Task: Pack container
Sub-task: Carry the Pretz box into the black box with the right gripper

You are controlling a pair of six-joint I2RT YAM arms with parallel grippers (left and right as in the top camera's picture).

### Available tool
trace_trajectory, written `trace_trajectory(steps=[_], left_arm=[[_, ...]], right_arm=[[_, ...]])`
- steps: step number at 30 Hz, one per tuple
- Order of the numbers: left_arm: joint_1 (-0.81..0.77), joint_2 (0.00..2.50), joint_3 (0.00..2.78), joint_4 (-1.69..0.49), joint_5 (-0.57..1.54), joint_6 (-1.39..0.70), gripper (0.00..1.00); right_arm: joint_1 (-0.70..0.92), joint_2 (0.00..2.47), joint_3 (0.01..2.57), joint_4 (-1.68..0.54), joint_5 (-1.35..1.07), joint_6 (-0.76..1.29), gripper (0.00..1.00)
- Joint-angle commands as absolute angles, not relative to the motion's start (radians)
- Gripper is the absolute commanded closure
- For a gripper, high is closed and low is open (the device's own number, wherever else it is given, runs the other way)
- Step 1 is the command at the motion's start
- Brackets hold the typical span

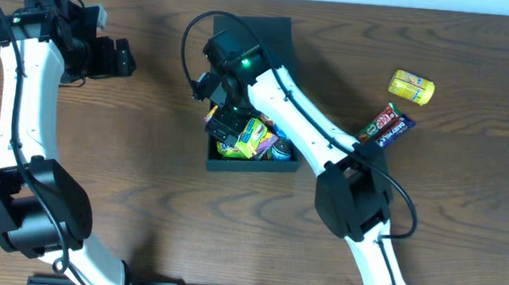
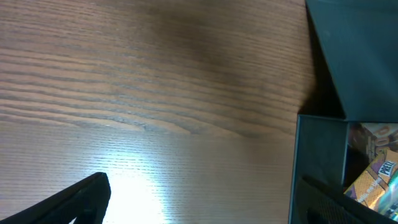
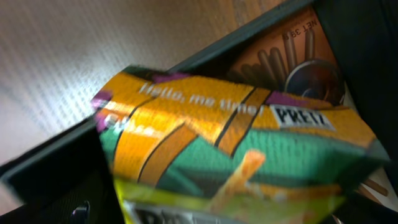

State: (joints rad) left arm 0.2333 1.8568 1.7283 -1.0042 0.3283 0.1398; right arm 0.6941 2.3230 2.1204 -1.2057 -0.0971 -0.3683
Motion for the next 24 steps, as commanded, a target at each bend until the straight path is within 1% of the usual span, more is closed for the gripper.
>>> trace_trajectory(steps=[1,10,13,15,19,24], left_arm=[[0.237,1.844,1.730,-1.005,0.346,0.162,0.05],[0.237,1.844,1.730,-1.005,0.357,0.162,0.05],[0.237,1.844,1.730,-1.005,0.357,0.162,0.04],[0.237,1.844,1.730,-1.005,0.357,0.162,0.05],[0.237,1.844,1.730,-1.005,0.357,0.162,0.05],[0.237,1.844,1.730,-1.005,0.357,0.162,0.05]], right_arm=[[0.701,2.302,2.094,-1.187,-0.038,-0.306,0.01],[0.701,2.307,2.065,-1.152,-0.030,-0.307,0.01],[0.699,2.308,2.065,-1.151,-0.029,-0.312,0.10],[0.699,2.308,2.065,-1.151,-0.027,-0.323,0.14],[0.699,2.308,2.065,-1.151,-0.026,-0.323,0.19],[0.699,2.308,2.065,-1.151,-0.026,-0.345,0.21]])
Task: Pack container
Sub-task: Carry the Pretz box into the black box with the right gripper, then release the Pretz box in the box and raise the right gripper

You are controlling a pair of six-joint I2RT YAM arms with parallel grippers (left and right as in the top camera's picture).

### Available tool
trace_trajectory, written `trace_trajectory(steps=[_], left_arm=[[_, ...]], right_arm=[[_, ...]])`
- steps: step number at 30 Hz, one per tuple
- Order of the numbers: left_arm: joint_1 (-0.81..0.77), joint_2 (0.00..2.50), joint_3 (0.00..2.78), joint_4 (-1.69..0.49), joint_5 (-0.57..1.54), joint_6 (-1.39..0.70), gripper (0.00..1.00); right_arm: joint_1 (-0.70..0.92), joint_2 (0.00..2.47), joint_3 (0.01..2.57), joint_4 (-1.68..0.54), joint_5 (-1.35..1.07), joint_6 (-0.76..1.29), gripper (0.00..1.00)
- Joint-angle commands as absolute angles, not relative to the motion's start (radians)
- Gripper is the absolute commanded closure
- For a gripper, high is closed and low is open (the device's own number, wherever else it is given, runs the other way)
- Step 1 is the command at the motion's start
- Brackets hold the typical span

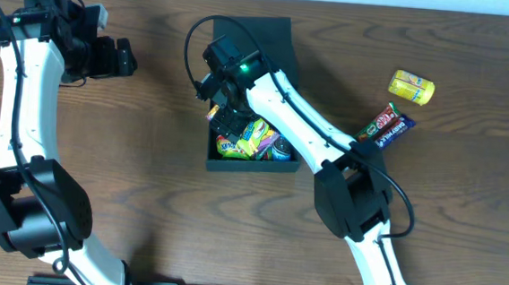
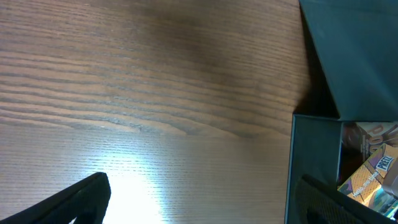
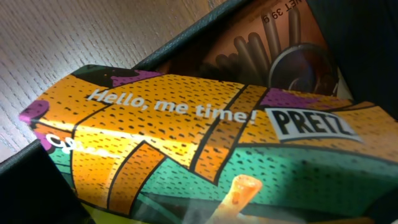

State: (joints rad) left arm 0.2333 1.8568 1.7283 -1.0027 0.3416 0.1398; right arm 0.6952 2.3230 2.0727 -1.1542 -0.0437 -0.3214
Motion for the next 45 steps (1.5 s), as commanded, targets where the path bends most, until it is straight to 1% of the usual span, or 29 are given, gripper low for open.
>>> trace_trajectory(steps=[1,5,9,14,19,24,29,36,45], left_arm=[[0.237,1.844,1.730,-1.005,0.357,0.162,0.04],[0.237,1.844,1.730,-1.005,0.357,0.173,0.05],[0.237,1.844,1.730,-1.005,0.357,0.173,0.05],[0.237,1.844,1.730,-1.005,0.357,0.180,0.05],[0.237,1.844,1.730,-1.005,0.357,0.180,0.05],[0.237,1.843,1.730,-1.005,0.357,0.180,0.05],[0.237,1.844,1.730,-1.005,0.357,0.180,0.04],[0.237,1.843,1.730,-1.005,0.357,0.181,0.04],[0.237,1.843,1.730,-1.010,0.360,0.184,0.05]], right_arm=[[0.699,2.308,2.066,-1.152,-0.026,-0.360,0.21],[0.699,2.299,2.075,-1.155,-0.019,-0.462,0.22],[0.699,2.294,2.100,-1.166,0.038,-0.543,0.22],[0.700,2.294,2.137,-1.174,0.057,-0.614,0.27],[0.700,2.294,2.173,-1.174,0.057,-0.659,0.22],[0.700,2.294,2.177,-1.166,0.087,-0.717,0.24],[0.700,2.294,2.177,-1.166,0.091,-0.801,0.22],[0.700,2.294,2.177,-1.127,0.091,-0.923,0.21],[0.699,2.294,2.177,-1.056,0.105,-0.960,0.14]])
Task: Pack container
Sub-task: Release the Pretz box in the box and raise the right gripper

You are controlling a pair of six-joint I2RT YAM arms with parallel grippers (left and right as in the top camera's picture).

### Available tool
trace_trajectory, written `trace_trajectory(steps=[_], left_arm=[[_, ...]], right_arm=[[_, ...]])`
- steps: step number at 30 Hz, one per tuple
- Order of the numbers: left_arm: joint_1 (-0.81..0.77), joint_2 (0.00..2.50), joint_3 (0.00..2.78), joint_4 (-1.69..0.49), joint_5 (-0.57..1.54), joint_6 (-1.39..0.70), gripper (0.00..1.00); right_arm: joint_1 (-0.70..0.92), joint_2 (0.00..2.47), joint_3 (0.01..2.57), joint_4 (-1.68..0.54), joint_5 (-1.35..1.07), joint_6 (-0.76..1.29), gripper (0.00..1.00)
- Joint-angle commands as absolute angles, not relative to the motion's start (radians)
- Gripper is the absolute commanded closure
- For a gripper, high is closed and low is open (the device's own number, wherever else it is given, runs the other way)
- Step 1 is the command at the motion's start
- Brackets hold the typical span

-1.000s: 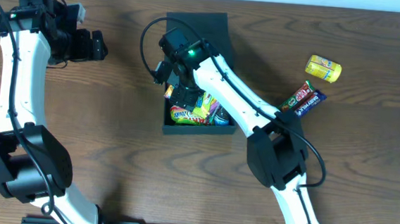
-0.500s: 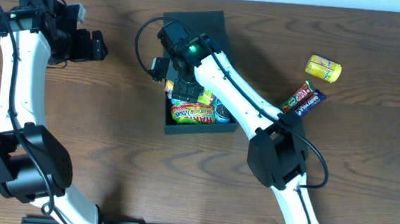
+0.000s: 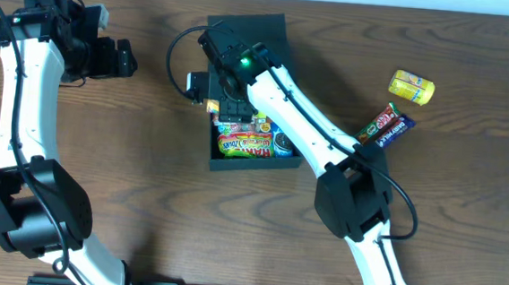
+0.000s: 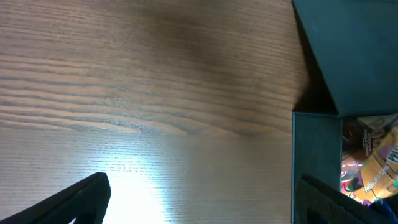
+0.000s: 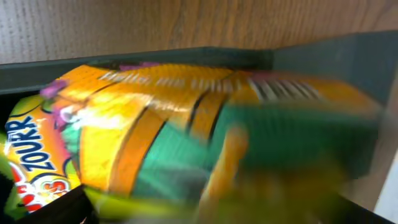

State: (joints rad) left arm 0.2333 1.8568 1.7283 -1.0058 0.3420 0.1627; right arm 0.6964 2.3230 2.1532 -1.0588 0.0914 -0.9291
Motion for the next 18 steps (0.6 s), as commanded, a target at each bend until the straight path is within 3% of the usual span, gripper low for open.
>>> trace_trajectory(steps=[1,3,10,18], left_arm=[[0.237,1.843,1.730,-1.010,0.360,0.184,0.05],[0.237,1.843,1.730,-1.013,0.360,0.184,0.05],[0.237,1.843,1.730,-1.016,0.361,0.184,0.04],[0.237,1.843,1.730,-1.017,0.368,0.184,0.05]], right_arm=[[0.699,2.294,2.177,-1.057,0.105,-0.959,0.12],[0.698,2.294,2.177,-1.055,0.106,-0.945,0.01],[0.691,2.288,2.178,-0.923,0.411,-0.741,0.01],[0.680,2.239,2.178,-0.955,0.315,-0.659,0.01]])
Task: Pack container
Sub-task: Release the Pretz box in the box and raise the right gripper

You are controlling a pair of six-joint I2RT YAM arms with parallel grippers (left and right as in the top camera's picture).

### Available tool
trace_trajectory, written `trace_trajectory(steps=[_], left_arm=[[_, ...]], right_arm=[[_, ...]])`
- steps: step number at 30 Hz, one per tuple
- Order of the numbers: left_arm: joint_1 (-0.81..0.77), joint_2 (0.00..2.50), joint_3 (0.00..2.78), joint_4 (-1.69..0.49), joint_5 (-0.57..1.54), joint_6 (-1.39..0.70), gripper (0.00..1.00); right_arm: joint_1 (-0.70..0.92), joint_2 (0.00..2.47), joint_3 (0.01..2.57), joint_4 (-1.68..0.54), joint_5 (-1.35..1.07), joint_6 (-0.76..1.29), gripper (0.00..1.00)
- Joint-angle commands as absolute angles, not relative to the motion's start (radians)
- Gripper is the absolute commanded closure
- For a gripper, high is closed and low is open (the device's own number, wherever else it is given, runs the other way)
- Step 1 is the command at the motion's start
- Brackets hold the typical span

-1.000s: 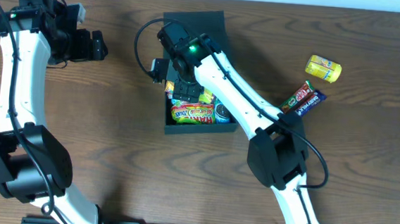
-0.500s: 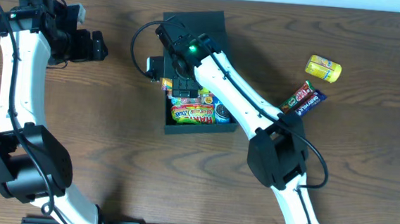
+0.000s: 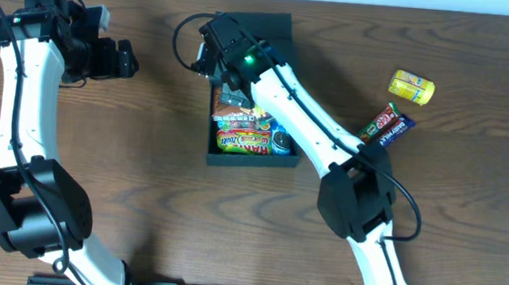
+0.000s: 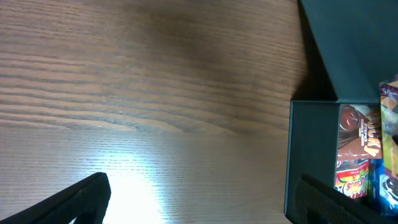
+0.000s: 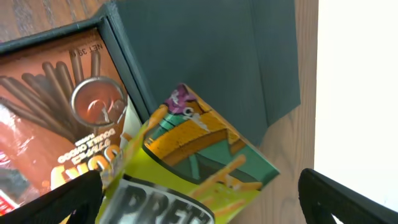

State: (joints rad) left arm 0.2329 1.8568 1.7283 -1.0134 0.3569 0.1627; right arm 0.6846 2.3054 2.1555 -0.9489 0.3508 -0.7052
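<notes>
The black container (image 3: 251,163) sits mid-table with its lid (image 3: 255,30) laid open behind it. Inside lie a brown chocolate-stick box (image 3: 238,116), a Zours packet (image 3: 241,142) and a can (image 3: 281,144). My right gripper (image 3: 231,85) hovers at the container's far edge, near the hinge. In the right wrist view it (image 5: 199,202) is shut on the yellow-green Pretz box (image 5: 193,162), which hangs tilted over the lid (image 5: 205,62) and the brown box (image 5: 56,112). My left gripper (image 4: 199,208) stands open over bare wood, left of the container wall (image 4: 314,155).
A yellow packet (image 3: 412,87) and two candy bars (image 3: 386,125) lie on the table to the right of the container. The left arm (image 3: 25,82) stands along the table's left side. The table's far edge shows in the right wrist view.
My right gripper has moved from over the container's upper left to its far edge by the lid, and the Pretz box has come with it. The brown box now lies uncovered. The left arm is unchanged.
The Pretz box first lay slanted across the container's contents with my right gripper at its left end. Then gripper and box stood turned, further toward the back. Now the box hangs over the lid's hinge. The left gripper stayed open throughout.
</notes>
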Motion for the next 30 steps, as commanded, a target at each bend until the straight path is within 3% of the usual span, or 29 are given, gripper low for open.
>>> trace_trajectory(steps=[1,9,18,21,24,30], left_arm=[[0.237,1.843,1.730,-1.017,0.368,0.184,0.05],[0.237,1.843,1.730,-1.017,0.368,0.184,0.05],[0.237,1.843,1.730,-1.016,0.368,0.184,0.05],[0.235,1.843,1.730,-1.007,0.368,0.183,0.05],[0.235,1.843,1.730,-0.989,0.374,0.179,0.05],[0.215,1.843,1.730,-0.971,0.440,0.181,0.05]], right_arm=[[0.678,2.236,2.178,-0.960,0.294,-0.659,0.01],[0.668,2.231,2.179,-0.955,0.228,-0.616,0.01],[0.569,2.215,2.179,-1.034,-0.031,-0.080,0.01],[0.515,2.215,2.179,-1.110,-0.117,0.107,0.11],[0.464,2.215,2.179,-1.174,-0.136,0.270,0.11],[0.408,2.210,2.179,-1.213,-0.140,0.318,0.04]])
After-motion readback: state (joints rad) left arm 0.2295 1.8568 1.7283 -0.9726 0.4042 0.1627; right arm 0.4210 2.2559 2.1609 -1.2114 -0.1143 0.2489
